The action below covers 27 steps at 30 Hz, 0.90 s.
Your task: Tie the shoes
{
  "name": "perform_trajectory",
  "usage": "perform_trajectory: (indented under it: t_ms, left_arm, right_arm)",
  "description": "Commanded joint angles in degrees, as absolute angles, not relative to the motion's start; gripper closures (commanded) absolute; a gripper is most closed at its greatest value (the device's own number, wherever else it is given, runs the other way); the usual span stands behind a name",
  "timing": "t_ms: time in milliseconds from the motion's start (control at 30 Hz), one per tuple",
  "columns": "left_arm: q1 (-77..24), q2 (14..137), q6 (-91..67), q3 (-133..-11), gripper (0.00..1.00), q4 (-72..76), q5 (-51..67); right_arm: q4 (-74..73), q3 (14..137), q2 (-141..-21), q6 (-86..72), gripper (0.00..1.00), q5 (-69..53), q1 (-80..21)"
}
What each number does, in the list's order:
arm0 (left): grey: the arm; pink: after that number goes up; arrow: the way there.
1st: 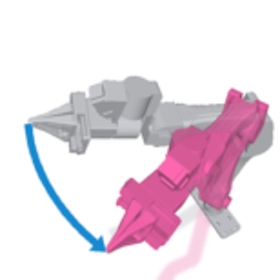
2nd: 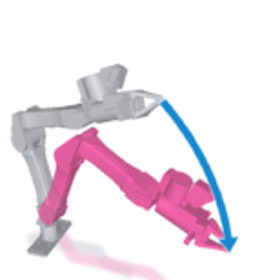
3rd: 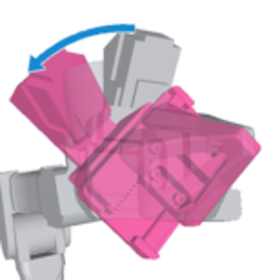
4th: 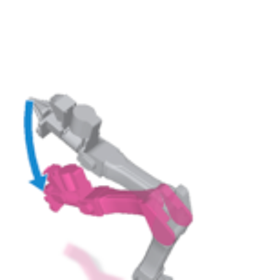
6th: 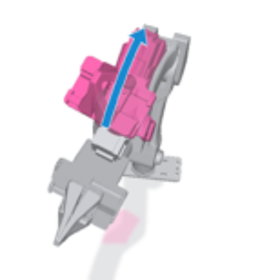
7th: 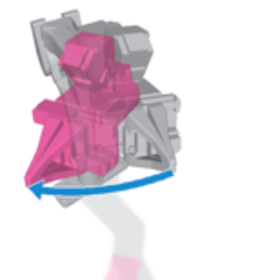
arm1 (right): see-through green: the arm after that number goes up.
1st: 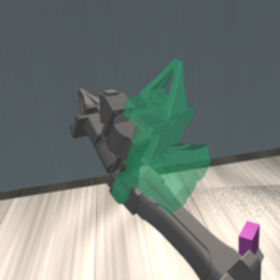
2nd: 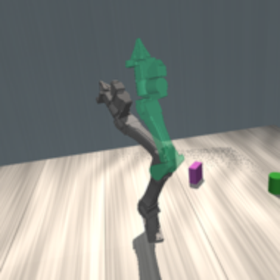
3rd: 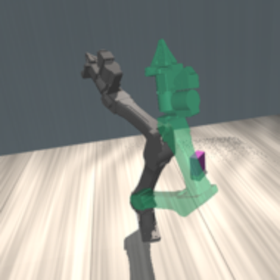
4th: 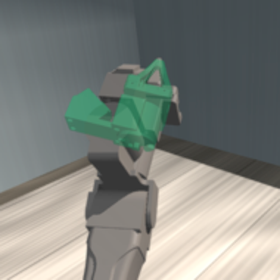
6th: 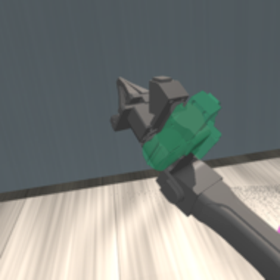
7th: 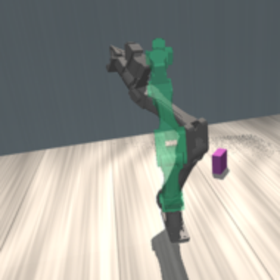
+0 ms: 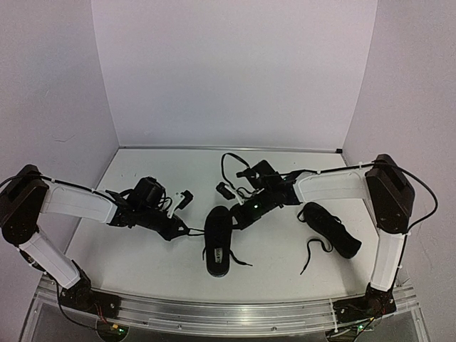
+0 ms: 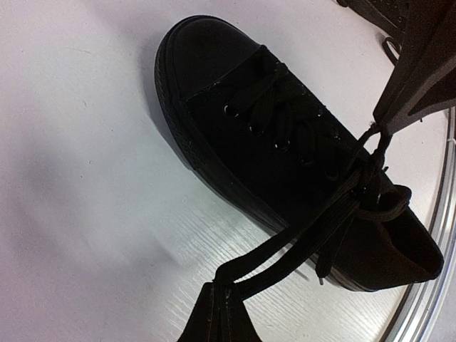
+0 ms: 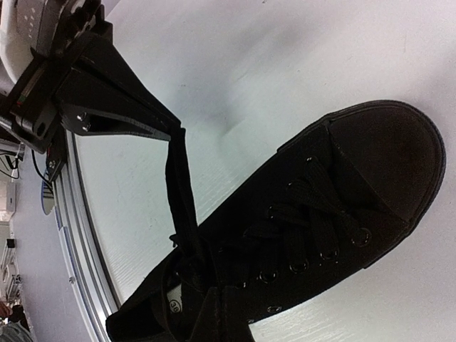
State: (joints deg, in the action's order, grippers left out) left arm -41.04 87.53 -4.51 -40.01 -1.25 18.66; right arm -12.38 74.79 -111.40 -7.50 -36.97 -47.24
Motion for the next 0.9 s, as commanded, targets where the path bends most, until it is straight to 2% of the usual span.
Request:
perform_trajectory:
  t_ms: [0, 433, 600, 767, 867]
  left_arm:
    - [-40.69, 87.08, -4.31, -41.07, 1.0, -3.5, 16.07]
    - [-40.69, 85.5, -5.3, -40.78, 1.0, -6.76, 13.95]
    - [-40.75, 85.59, -3.73, -40.82, 0.99, -3.75, 18.15]
    - [-40.95, 83.76, -2.62, -40.38, 0.82, 0.47, 20.47]
    - [-41.22, 80.64, -1.58, -39.32, 0.76, 3.84, 20.86]
  right_arm:
    - [-10.71, 73.49, -108.09, -7.5, 1.0, -37.01, -46.86]
    - [-11.2, 71.97, -107.64, -6.97, 1.0, -35.55, -46.79]
    - [-10.82, 74.23, -107.58, -7.58, 1.0, -37.25, -46.79]
    - [-10.3, 76.07, -108.61, -8.07, 1.0, -39.69, -46.82]
    - [-10.09, 76.17, -109.25, -8.17, 1.0, -40.8, -46.97]
